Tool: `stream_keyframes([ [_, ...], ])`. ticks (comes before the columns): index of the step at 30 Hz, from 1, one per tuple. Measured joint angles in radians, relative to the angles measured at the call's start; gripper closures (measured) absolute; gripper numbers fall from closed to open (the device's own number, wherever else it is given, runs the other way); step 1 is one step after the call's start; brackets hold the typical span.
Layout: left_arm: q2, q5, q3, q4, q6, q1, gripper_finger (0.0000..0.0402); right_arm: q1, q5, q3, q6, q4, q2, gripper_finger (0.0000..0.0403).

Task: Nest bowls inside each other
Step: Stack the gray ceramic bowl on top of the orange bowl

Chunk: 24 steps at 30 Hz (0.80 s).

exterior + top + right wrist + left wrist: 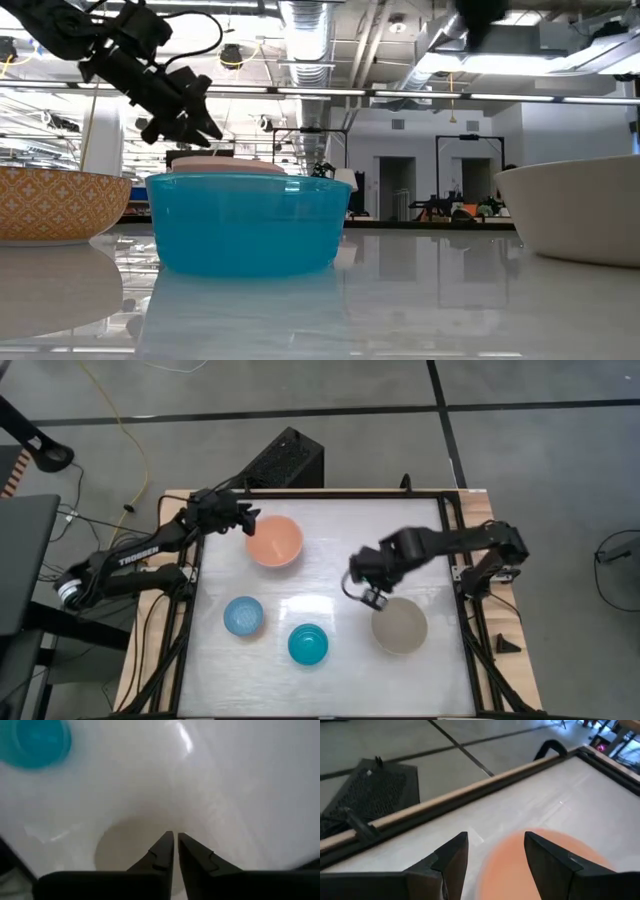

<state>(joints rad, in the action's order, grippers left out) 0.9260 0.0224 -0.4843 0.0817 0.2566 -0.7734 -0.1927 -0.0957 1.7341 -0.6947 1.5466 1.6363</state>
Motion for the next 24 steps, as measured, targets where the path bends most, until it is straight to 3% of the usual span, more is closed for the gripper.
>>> stream_keyframes([
  [6, -0.05, 0.146, 0.0, -0.037, -0.029, 0.0, 0.0219, -0.089, 0.04, -0.37, -0.221, -0.092, -0.166, 0.0292],
  [12, -0.098, 0.156, 0.0, -0.039, -0.05, 0.0, 0.0219, -0.086, 0.127, -0.699, -0.383, -0.37, -0.362, 0.0235],
  [18, -0.128, 0.156, 0.0, -0.047, -0.013, 0.0, 0.0219, -0.087, 0.169, -0.853, -0.402, -0.463, -0.433, 0.0185],
  [24, -0.149, 0.156, 0.0, -0.066, 0.002, 0.0, 0.0219, -0.083, 0.174, -0.94, -0.371, -0.495, -0.418, 0.0171],
])
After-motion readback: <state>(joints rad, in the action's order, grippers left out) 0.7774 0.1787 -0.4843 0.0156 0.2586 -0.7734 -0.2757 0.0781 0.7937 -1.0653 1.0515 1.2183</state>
